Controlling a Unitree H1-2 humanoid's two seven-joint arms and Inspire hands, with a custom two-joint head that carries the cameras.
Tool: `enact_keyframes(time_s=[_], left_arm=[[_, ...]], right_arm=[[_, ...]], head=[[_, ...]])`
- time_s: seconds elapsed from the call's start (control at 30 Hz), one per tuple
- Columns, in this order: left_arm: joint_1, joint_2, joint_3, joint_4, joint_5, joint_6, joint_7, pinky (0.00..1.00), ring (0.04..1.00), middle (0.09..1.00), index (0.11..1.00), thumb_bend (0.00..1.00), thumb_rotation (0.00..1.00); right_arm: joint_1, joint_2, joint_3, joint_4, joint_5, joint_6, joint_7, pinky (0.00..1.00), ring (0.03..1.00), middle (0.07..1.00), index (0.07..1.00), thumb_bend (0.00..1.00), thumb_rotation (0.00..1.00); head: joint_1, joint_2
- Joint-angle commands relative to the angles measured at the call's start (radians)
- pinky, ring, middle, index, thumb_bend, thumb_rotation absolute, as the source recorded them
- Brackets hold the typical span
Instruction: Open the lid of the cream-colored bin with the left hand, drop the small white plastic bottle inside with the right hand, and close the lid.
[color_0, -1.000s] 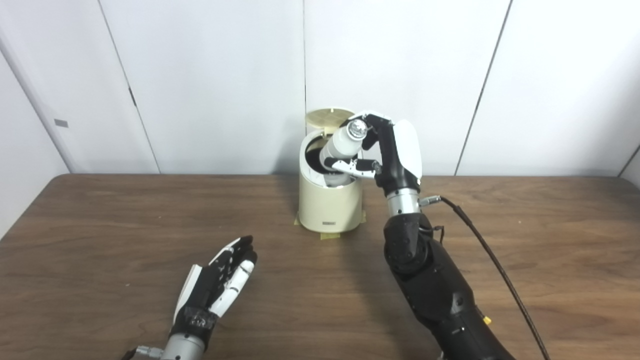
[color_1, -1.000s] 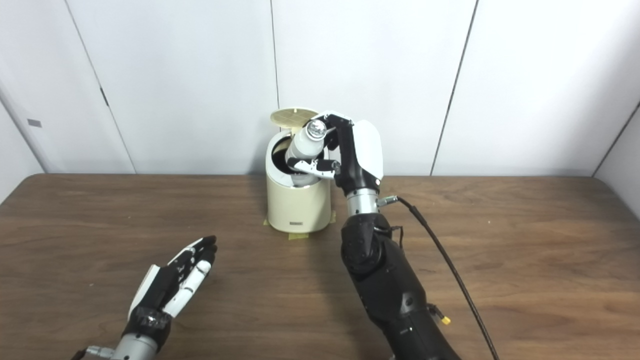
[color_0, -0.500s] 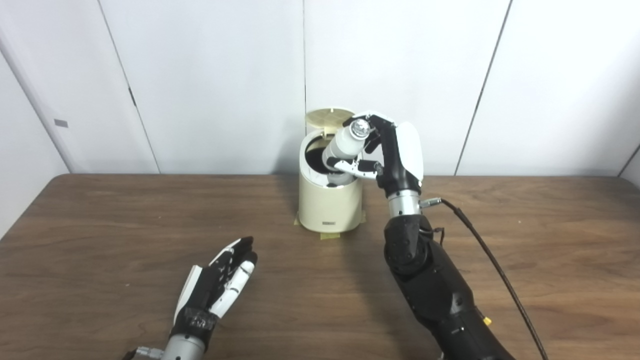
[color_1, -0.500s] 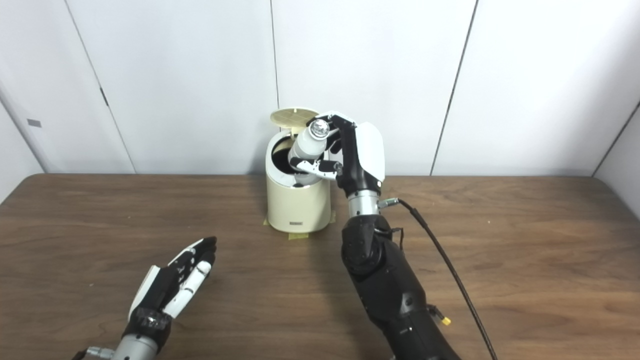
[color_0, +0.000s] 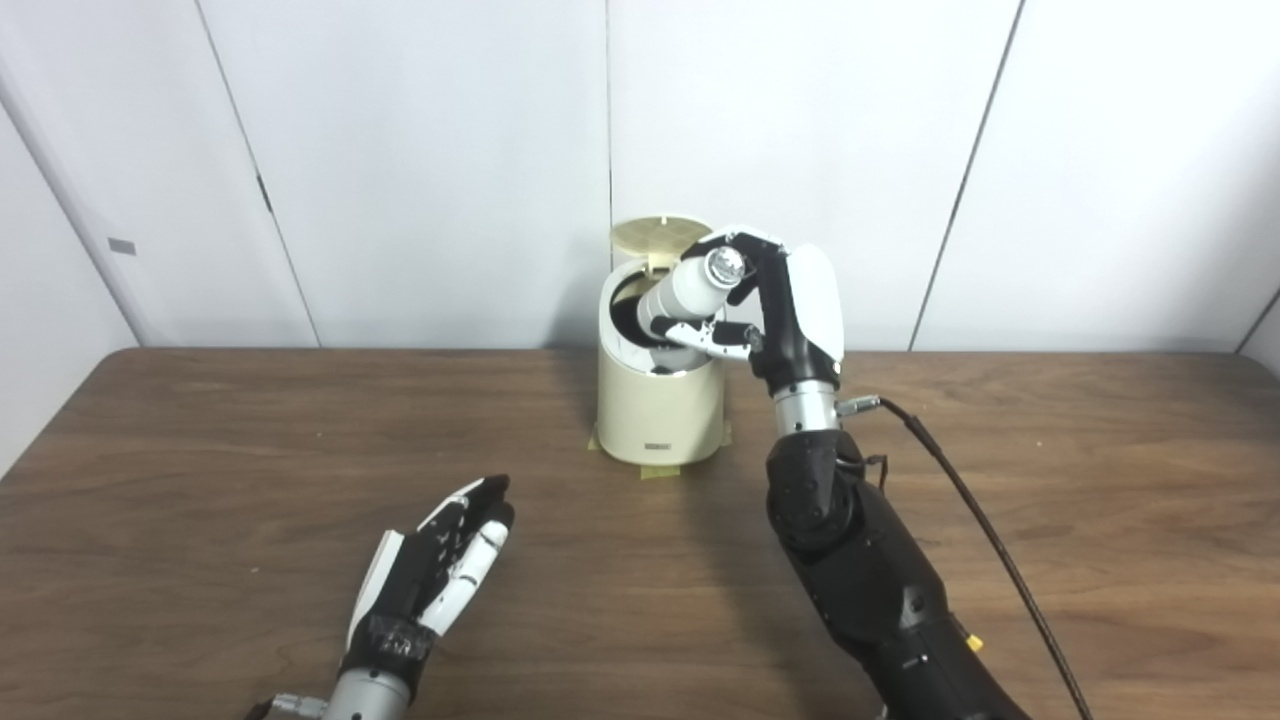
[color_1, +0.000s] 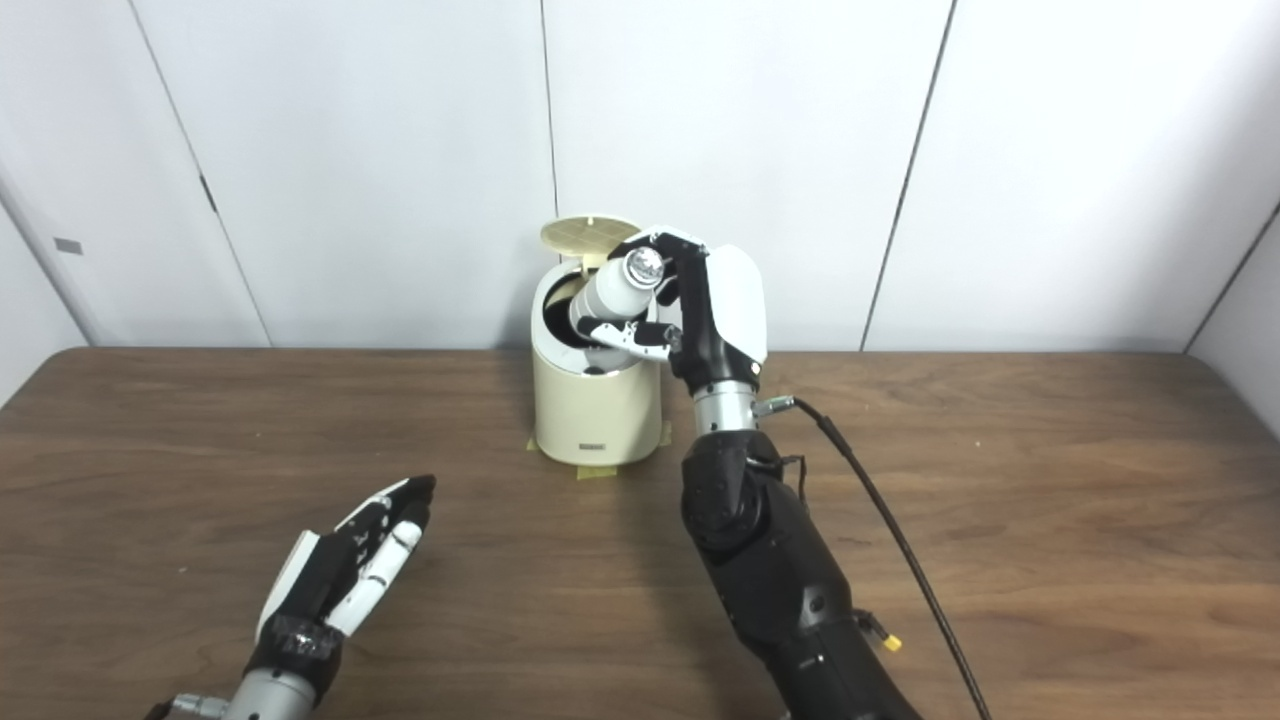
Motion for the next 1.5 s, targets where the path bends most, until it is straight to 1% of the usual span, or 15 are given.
enact_keyframes(time_s=[0.0,0.2,0.27,0.3,0.53,0.6,0.63,0.67,0.73,0.83,0.97,1.0,1.07,1.2,1.47], left_arm=[[-0.009,-0.011,0.0,-0.038,0.008,-0.018,0.013,0.87,0.904,0.902,0.884,0.56,0.75],[-0.008,-0.013,0.0,-0.029,0.001,-0.026,0.013,0.87,0.906,0.9,0.865,0.54,0.73],[-0.009,-0.015,0.0,-0.028,0.001,-0.024,0.014,0.87,0.894,0.883,0.861,0.55,0.72],[-0.009,-0.016,-0.001,-0.031,0.002,-0.016,0.015,0.88,0.892,0.881,0.86,0.55,0.72],[-0.007,-0.02,0.001,-0.037,-0.007,-0.009,0.014,0.86,0.89,0.877,0.854,0.53,0.7],[-0.006,-0.02,0.0,-0.037,-0.005,-0.013,0.015,0.87,0.891,0.88,0.853,0.53,0.7],[-0.005,-0.019,-0.001,-0.035,-0.002,-0.017,0.015,0.86,0.887,0.878,0.851,0.53,0.7],[-0.005,-0.018,-0.002,-0.033,0.001,-0.02,0.016,0.86,0.884,0.876,0.849,0.53,0.7],[-0.003,-0.018,-0.004,-0.032,0.004,-0.021,0.017,0.88,0.889,0.875,0.844,0.53,0.71],[-0.003,-0.02,-0.003,-0.03,-0.001,-0.025,0.016,0.88,0.899,0.88,0.842,0.53,0.71],[-0.001,-0.022,-0.002,-0.025,-0.002,-0.029,0.019,0.86,0.889,0.881,0.838,0.53,0.7],[-0.001,-0.023,-0.002,-0.024,-0.003,-0.028,0.02,0.87,0.895,0.884,0.834,0.53,0.7],[0.0,-0.025,-0.001,-0.025,-0.005,-0.026,0.02,0.86,0.887,0.876,0.822,0.53,0.69],[0.001,-0.026,-0.002,-0.029,-0.006,-0.024,0.02,0.87,0.885,0.862,0.813,0.54,0.69],[0.005,-0.021,-0.001,-0.025,-0.011,-0.042,0.018,0.9,0.895,0.858,0.798,0.5,0.68]], right_arm=[[-0.056,-0.006,0.002,-0.026,-0.01,-0.016,0.001,0.37,0.466,0.523,0.481,0.5,0.0],[-0.052,-0.012,0.004,-0.048,-0.018,0.024,0.033,0.34,0.466,0.592,0.495,0.49,0.0],[-0.051,-0.013,0.004,-0.053,-0.018,0.03,0.041,0.35,0.5,0.652,0.491,0.48,0.0],[-0.051,-0.012,0.002,-0.053,-0.013,0.03,0.043,0.36,0.504,0.66,0.491,0.48,0.0],[-0.054,-0.011,0.006,-0.048,-0.018,0.04,0.044,0.36,0.507,0.664,0.492,0.48,0.0],[-0.056,-0.013,0.01,-0.045,-0.026,0.044,0.043,0.37,0.525,0.667,0.492,0.48,0.0],[-0.057,-0.014,0.013,-0.043,-0.031,0.047,0.042,0.4,0.554,0.671,0.493,0.48,0.0],[-0.057,-0.015,0.015,-0.041,-0.036,0.049,0.041,0.43,0.578,0.673,0.493,0.5,0.07],[-0.058,-0.014,0.016,-0.039,-0.042,0.054,0.041,0.45,0.588,0.675,0.494,0.52,0.11],[-0.058,-0.014,0.015,-0.038,-0.043,0.062,0.046,0.45,0.597,0.681,0.494,0.52,0.13],[-0.055,-0.018,0.019,-0.043,-0.047,0.079,0.063,0.46,0.612,0.693,0.495,0.52,0.13],[-0.055,-0.02,0.021,-0.045,-0.049,0.088,0.071,0.46,0.618,0.701,0.589,0.74,0.06],[-0.054,-0.021,0.024,-0.05,-0.056,0.111,0.081,0.47,0.627,0.717,0.651,0.88,0.06],[-0.053,-0.022,0.025,-0.053,-0.049,0.123,0.093,0.49,0.645,0.734,0.675,0.93,0.05],[-0.052,-0.023,0.027,-0.056,-0.049,0.136,0.109,0.47,0.649,0.74,0.648,0.95,0.05]], head=[[0.001,0.001],[-0.005,0.001],[-0.004,0.0],[-0.003,0.001],[-0.001,0.002],[-0.002,0.003],[-0.002,0.002],[-0.002,0.002],[-0.002,0.003],[-0.002,0.003],[-0.003,0.003],[-0.003,0.003],[-0.001,0.004],[-0.002,0.005],[-0.001,0.006]])
